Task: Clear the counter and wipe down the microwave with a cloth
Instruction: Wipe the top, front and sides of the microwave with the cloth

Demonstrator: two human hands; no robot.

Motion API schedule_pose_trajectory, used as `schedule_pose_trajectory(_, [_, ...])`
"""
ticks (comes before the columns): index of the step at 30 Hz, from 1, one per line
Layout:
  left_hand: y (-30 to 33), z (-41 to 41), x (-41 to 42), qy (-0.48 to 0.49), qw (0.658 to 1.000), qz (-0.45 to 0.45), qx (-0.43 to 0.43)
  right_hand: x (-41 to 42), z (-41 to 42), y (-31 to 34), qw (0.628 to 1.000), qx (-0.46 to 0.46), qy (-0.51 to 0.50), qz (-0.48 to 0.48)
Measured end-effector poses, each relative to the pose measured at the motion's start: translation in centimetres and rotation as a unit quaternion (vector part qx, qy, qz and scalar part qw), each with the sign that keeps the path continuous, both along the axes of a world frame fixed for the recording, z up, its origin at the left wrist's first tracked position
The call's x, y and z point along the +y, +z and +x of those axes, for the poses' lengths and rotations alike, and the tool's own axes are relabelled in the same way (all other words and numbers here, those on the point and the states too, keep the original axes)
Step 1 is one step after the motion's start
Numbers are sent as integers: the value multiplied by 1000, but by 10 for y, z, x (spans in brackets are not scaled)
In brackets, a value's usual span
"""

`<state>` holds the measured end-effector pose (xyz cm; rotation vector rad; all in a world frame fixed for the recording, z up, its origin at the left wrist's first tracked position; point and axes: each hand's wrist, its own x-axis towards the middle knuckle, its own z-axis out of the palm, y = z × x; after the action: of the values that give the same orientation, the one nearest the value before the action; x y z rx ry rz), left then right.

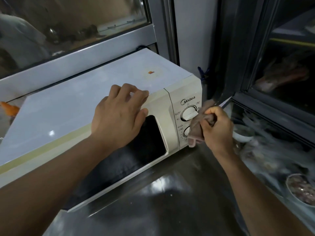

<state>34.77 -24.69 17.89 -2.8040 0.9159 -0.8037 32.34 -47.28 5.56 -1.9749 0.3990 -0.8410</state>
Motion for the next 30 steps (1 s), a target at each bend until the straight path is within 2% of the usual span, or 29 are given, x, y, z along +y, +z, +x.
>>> schedule_pose_trajectory(5, [-1,1,0,-3,1000,6,-3,40,-14,6,997,28,8,70])
schedule_pose_trajectory(11, [-1,1,1,-2,1000,9,1,61,-27,-1,998,52,37,31])
schedule_pose_trajectory(16, [0,1,0,-6,1000,14,2,58,-13,2,993,33,-85,69])
schedule_pose_trajectory(21, [-1,2,0,-5,1000,17,1,63,-33,11,996,70,47,15])
schedule_pose_trajectory(23, [-1,2,0,-7,1000,13,3,60,-43,25,998,49,45,5])
schedule_pose_trajectory(27, [-1,2,1,-7,1000,10,1,65,-56,67,998,-57,28,8])
schedule_pose_trajectory(30, [-1,3,1,-11,1000,6,1,78,-34,85,999,-45,7,-25])
